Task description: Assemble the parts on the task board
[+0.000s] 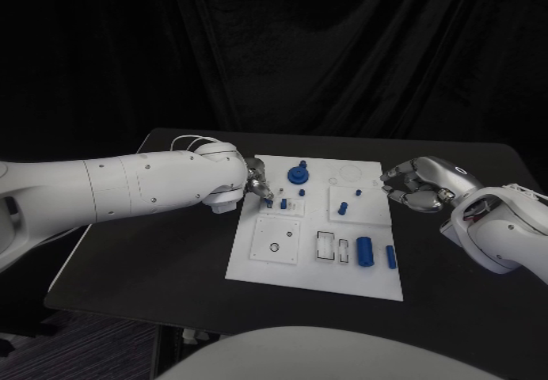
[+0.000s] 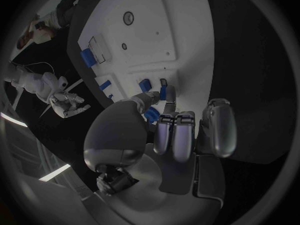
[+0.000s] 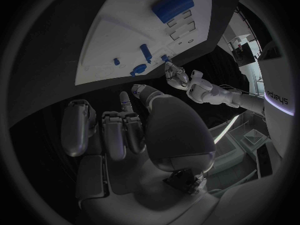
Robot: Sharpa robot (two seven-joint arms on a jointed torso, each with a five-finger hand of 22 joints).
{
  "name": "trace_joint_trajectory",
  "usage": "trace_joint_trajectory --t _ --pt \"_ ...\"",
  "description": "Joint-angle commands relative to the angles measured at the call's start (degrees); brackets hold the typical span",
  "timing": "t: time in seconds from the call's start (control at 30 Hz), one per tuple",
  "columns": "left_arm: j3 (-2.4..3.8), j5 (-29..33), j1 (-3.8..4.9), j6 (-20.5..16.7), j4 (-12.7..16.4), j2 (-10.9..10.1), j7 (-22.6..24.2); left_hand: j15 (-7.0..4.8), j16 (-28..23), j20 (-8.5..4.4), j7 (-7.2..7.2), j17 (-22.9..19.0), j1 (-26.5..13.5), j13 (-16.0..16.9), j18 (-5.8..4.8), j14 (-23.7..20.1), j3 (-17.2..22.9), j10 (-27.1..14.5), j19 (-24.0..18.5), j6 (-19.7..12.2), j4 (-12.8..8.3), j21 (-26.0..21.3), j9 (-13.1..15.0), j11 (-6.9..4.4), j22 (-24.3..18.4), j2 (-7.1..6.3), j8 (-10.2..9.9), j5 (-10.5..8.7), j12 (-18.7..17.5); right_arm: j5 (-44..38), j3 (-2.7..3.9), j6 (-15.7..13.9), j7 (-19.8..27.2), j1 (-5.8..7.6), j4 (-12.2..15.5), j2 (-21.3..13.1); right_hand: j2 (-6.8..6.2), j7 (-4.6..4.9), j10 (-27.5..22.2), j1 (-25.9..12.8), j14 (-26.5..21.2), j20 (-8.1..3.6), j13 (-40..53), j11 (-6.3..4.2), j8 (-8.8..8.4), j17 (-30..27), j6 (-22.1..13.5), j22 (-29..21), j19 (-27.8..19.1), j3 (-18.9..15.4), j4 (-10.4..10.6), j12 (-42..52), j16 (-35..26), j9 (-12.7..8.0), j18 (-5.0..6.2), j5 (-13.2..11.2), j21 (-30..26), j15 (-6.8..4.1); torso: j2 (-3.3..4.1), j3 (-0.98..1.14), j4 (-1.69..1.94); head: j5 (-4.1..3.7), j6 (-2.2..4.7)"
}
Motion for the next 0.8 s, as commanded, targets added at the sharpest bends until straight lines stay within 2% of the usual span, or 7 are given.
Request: trace_joint_trajectory --t 0.03,0.43,0.8 --pt "0.03 0.04 -0.29 0.99 0.24 -0.17 0.63 -0.34 0.15 -0.52 -0.46 15.1 0.11 15.01 0.26 5.85 0.62 5.94 1.27 0.41 -0.42 -0.18 0.05 -0.35 10.64 0.58 0.02 0.18 0.2 -0.15 0.04 -0.09 -1.13 -0.13 0.06 0.0 -0.05 0.1 3.5 0.46 5.45 0.04 12.76 0.29 -0.19 13.07 0.11 10.13 -0.5 0.41 -0.03 -0.34 -0.17 -0.1 0.43 0.23 -0.29 0.32 -0.01 0.0 0.01 -0.06 0.01" --pt "0.03 0.04 -1.32 0.58 1.01 -0.89 0.67 -0.33 0.15 -0.52 -0.46 15.1 0.0 15.01 0.29 5.85 0.66 5.94 1.23 0.38 -0.38 -0.32 0.08 -0.35 10.6 0.66 -0.01 0.1 0.2 -0.15 0.04 -0.04 -1.19 -0.13 0.08 -0.02 -0.05 0.1 3.5 0.46 5.45 0.04 12.76 0.29 -0.19 13.07 0.11 10.13 -0.5 0.41 -0.03 -0.34 -0.17 -0.1 0.43 0.23 -0.29 0.32 -0.02 0.0 0.0 -0.26 0.01" --pt "0.03 0.04 -1.74 -0.25 1.3 -0.86 1.42 -0.33 0.15 -0.51 -0.47 15.1 -0.06 15.01 0.33 5.85 0.73 5.94 1.16 0.37 -0.39 -0.54 0.11 -0.35 10.54 0.75 -0.01 0.06 0.2 -0.15 0.04 0.15 -1.35 -0.14 0.04 0.07 -0.08 0.1 3.44 0.43 5.43 0.04 12.71 0.29 -0.23 13.02 0.1 10.09 -0.56 0.54 -0.05 -0.39 -0.2 -0.16 0.46 0.29 -0.44 0.33 0.0 0.0 -0.01 -0.25 0.01"
